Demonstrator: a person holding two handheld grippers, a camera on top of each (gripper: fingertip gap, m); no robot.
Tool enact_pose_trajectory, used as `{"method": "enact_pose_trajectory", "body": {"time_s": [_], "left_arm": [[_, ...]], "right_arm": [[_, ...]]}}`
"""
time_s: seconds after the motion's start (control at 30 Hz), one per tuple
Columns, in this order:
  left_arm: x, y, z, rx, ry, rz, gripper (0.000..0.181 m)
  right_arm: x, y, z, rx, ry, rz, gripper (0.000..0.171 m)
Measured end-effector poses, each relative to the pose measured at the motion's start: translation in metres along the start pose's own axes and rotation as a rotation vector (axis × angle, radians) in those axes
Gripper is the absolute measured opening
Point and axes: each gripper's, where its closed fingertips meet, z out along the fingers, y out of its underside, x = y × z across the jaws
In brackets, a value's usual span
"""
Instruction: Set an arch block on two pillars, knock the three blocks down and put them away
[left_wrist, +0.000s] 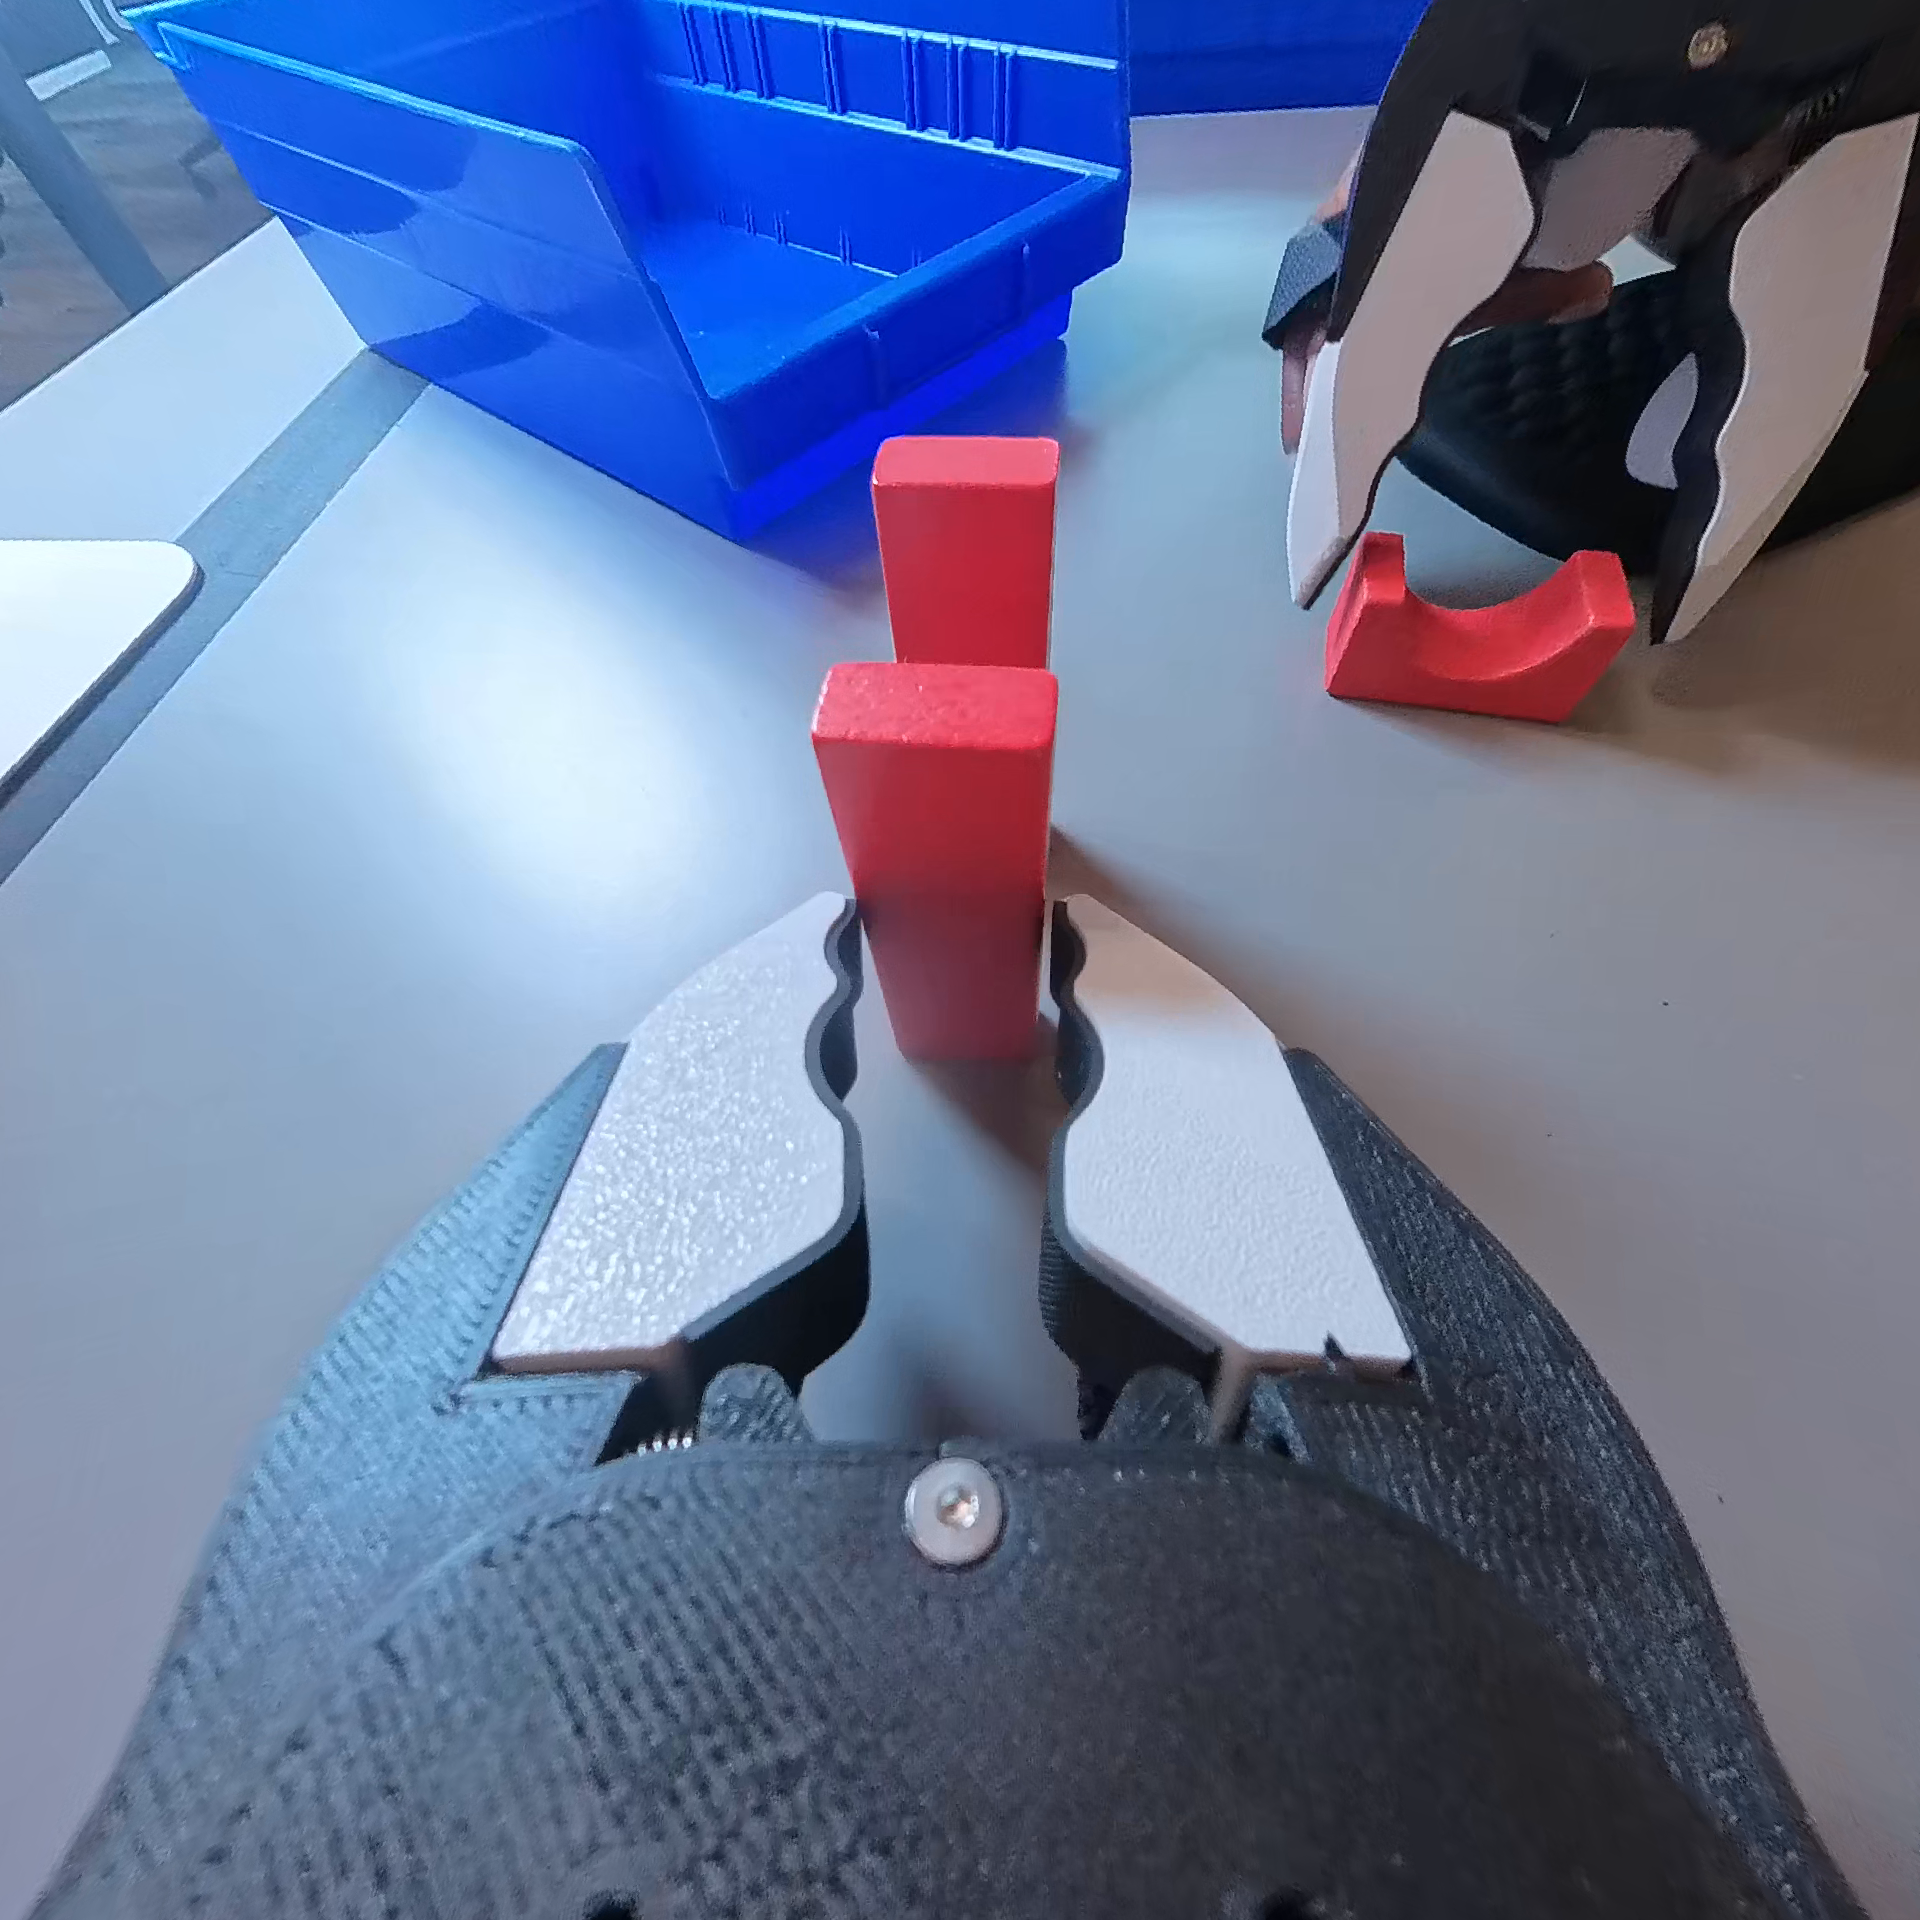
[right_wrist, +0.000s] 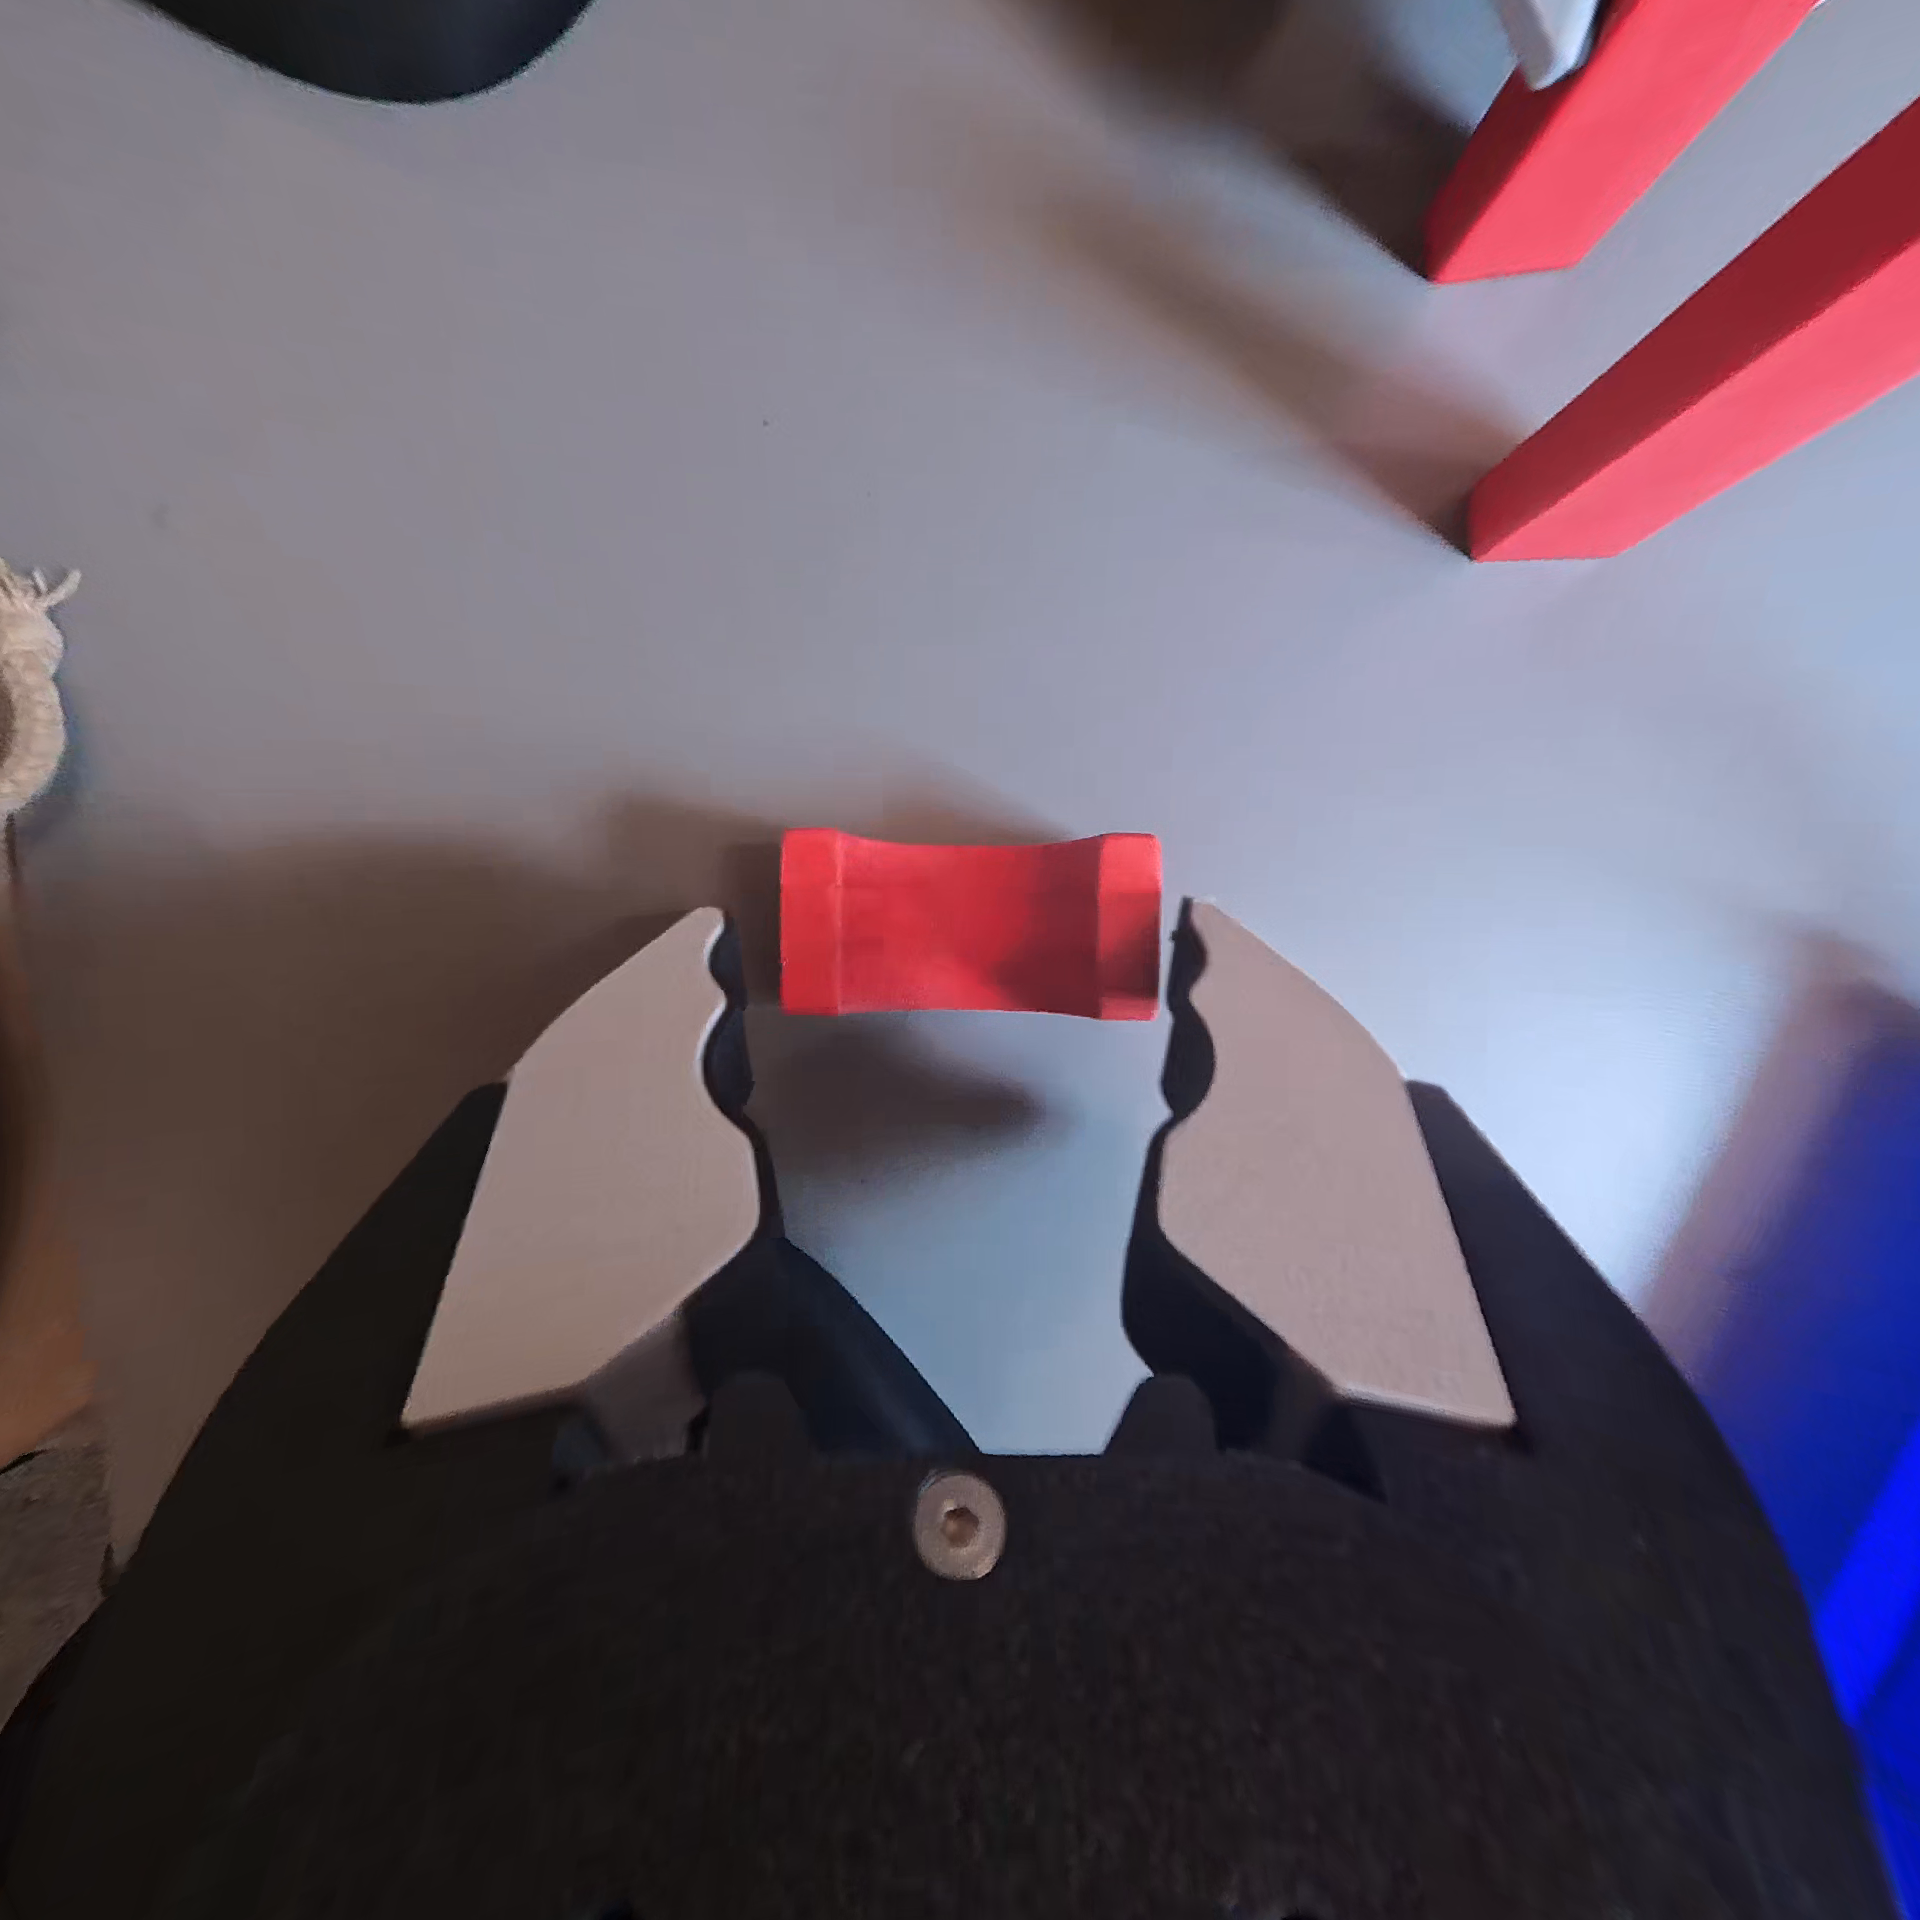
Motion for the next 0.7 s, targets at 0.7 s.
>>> {"method": "enact_pose_trajectory", "body": {"time_s": [0.7], "left_arm": [[0.000, -0.011, -0.011, 0.060, -0.033, -0.009, 0.054]], "right_arm": [[0.002, -0.006, -0.002, 0.084, -0.032, 0.010, 0.071]]}}
